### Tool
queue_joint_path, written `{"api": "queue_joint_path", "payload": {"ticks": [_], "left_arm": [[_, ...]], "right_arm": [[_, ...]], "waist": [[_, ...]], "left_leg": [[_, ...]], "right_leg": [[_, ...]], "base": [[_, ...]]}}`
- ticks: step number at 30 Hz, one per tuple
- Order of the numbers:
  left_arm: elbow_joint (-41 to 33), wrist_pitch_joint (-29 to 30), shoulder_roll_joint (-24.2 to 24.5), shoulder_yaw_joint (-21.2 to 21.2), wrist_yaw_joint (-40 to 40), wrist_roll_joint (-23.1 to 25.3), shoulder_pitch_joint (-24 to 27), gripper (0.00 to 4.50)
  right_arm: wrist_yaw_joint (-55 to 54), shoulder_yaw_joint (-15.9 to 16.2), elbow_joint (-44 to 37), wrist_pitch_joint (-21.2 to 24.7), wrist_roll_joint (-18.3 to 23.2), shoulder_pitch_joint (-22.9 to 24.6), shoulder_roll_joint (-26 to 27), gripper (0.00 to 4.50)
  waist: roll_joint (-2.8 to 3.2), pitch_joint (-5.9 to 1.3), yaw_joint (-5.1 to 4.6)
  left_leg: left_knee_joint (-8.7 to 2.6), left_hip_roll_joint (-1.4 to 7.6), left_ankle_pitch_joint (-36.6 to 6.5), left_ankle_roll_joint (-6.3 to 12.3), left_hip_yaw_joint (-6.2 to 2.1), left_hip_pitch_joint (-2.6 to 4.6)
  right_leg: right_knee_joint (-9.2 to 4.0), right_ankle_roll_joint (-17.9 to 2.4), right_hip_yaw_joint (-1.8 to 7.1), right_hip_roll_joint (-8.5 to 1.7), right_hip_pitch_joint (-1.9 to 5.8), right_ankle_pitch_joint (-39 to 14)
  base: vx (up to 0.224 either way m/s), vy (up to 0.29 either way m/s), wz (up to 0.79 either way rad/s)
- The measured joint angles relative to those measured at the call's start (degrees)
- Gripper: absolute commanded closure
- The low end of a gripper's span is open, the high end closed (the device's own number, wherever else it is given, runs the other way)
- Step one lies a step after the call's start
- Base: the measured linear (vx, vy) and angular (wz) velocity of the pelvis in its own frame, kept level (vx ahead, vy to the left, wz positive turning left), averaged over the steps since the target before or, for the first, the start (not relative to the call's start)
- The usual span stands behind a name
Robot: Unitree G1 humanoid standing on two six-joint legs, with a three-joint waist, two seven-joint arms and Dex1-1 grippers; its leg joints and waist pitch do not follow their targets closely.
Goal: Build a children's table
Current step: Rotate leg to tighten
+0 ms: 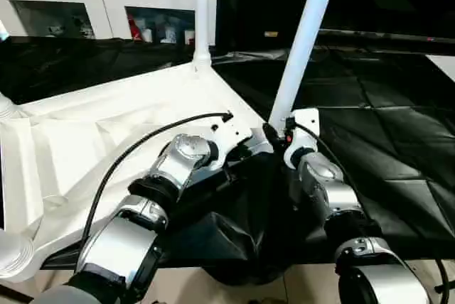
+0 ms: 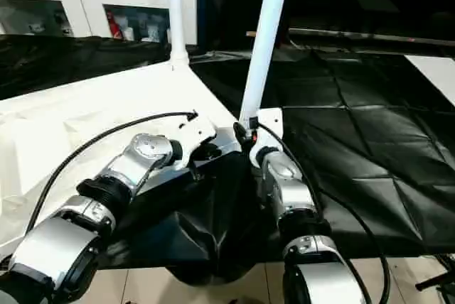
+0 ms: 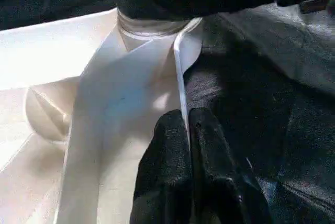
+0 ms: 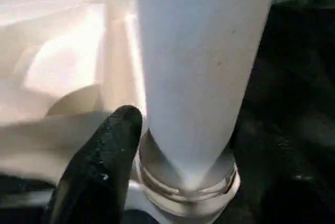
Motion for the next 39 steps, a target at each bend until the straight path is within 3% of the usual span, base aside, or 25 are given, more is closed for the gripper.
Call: {"api": "queue_joint_path", "payload": {"ticks": [11,16,17,25,31,34,39], "left_arm": [[-4.9,-5.0,6.8,-0.6,-17.5,-2.6,2.6,4.5],[-5.5,-5.6,7.3,-0.9,-19.9,-2.8,3.1,4.5],[-5.6,-5.6,7.4,-0.9,-20.0,-2.8,3.2,4.5],[-6.8,-5.5,7.8,-0.9,-20.5,-3.0,3.8,4.5],[-6.6,-5.3,7.7,-0.9,-19.7,-2.9,3.8,4.5],[-4.4,-4.7,6.4,-0.8,-15.5,-2.3,2.6,4.5],[0.3,-1.1,0.6,-0.5,-2.9,-0.3,-0.5,4.5]], "right_arm": [[27.2,4.8,-4.3,-0.2,1.8,2.0,-11.1,1.68],[31.3,5.2,-4.2,-0.3,2.4,1.9,-11.4,1.68],[31.7,5.2,-4.2,-0.3,2.4,1.9,-11.6,1.94],[33.4,5.2,-4.1,-0.1,2.5,1.7,-12.1,2.46],[32.7,5.0,-4.1,0.6,2.5,1.7,-11.7,2.52],[26.0,3.6,-3.4,1.4,2.4,1.7,-9.6,2.54],[3.9,-0.9,-0.3,2.4,1.4,-0.2,-2.2,2.54]], "waist": [[0.05,0.06,1.58],[-0.05,0.12,2.06],[-0.06,0.12,2.1],[-0.11,0.16,2.22],[-0.11,0.16,2.25],[-0.16,0.16,2.07],[-0.29,0.14,1.49]], "left_leg": [[-0.27,0.12,0.0,0.47,0.1,-0.35],[-0.16,0.12,0.0,0.43,0.17,-0.36],[-0.14,0.12,0.0,0.4,0.18,-0.34],[-0.17,0.13,-0.1,0.22,0.2,-0.31],[-0.13,0.13,-0.1,0.22,0.21,-0.25],[-0.03,0.12,-0.1,0.19,0.21,-0.1],[0.16,0.0,-0.1,0.18,0.24,0.03]], "right_leg": [[0.1,-0.2,-0.08,0.08,-0.31,-0.1],[0.14,-0.2,-0.04,0.04,-0.31,-0.1],[0.15,-0.2,-0.03,0.03,-0.31,-0.1],[0.2,-0.2,-0.02,0.04,-0.31,-0.1],[0.23,-0.2,-0.01,0.04,-0.28,-0.1],[0.24,-0.2,0.03,0.02,-0.17,-0.1],[0.16,-0.1,0.1,-0.11,0.01,-0.1]], "base": [[0.0,0.0,0.0],[0.0,0.0,0.0],[0.0,0.0,0.0],[0.0,0.0,0.0],[0.0,0.0,0.0],[0.0,0.0,0.0],[0.0,0.0,0.0]]}}
